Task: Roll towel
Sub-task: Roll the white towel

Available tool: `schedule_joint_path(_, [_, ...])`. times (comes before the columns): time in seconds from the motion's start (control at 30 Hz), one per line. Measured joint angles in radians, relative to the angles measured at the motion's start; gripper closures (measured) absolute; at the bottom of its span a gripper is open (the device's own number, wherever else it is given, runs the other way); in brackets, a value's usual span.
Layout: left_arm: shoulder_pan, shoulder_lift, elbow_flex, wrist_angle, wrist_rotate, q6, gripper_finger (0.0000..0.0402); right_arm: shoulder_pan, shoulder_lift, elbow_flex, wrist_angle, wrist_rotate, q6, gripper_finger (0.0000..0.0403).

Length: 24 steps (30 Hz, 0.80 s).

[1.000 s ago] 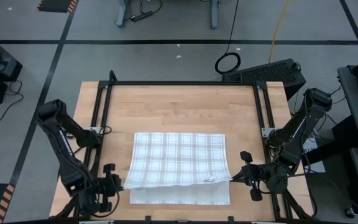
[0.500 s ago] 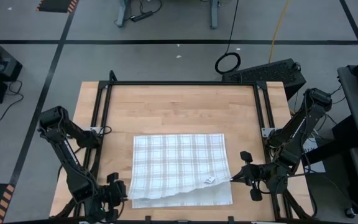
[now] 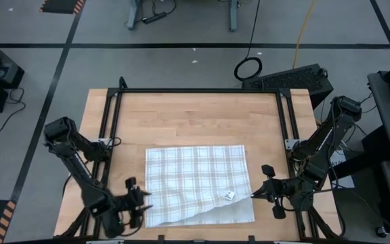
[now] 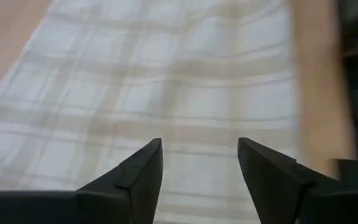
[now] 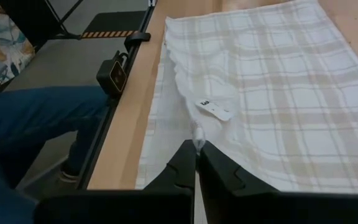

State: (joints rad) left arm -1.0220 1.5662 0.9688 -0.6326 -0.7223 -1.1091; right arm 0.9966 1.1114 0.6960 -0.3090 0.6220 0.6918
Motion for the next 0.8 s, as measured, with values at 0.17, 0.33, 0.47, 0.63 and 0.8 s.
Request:
schedule_joint_path(0.17, [0.070,0.054,-0.138,0.124,0.015,0.057,0.0218,0.000,0.000,0.000,-0.007,0.000,0.002,0.0401])
schedule_joint_path(0.33, [0.172,0.086,-0.241,0.199,0.022,0.069,0.0252,0.000,0.000,0.000,0.003,-0.009,0.020,0.0401])
schedule_joint_path(0.47, [0.243,0.115,-0.297,0.226,0.011,0.041,0.0280,0.000,0.001,0.000,0.004,-0.049,0.058,0.0401])
schedule_joint_path(0.63, [0.271,0.142,-0.366,0.309,-0.026,-0.014,0.0310,0.000,0.014,0.000,0.008,-0.084,0.123,0.0401])
schedule_joint_path(0.8, [0.269,0.148,-0.398,0.374,-0.044,-0.037,0.0326,0.000,0.046,0.000,0.013,-0.109,0.172,0.0401])
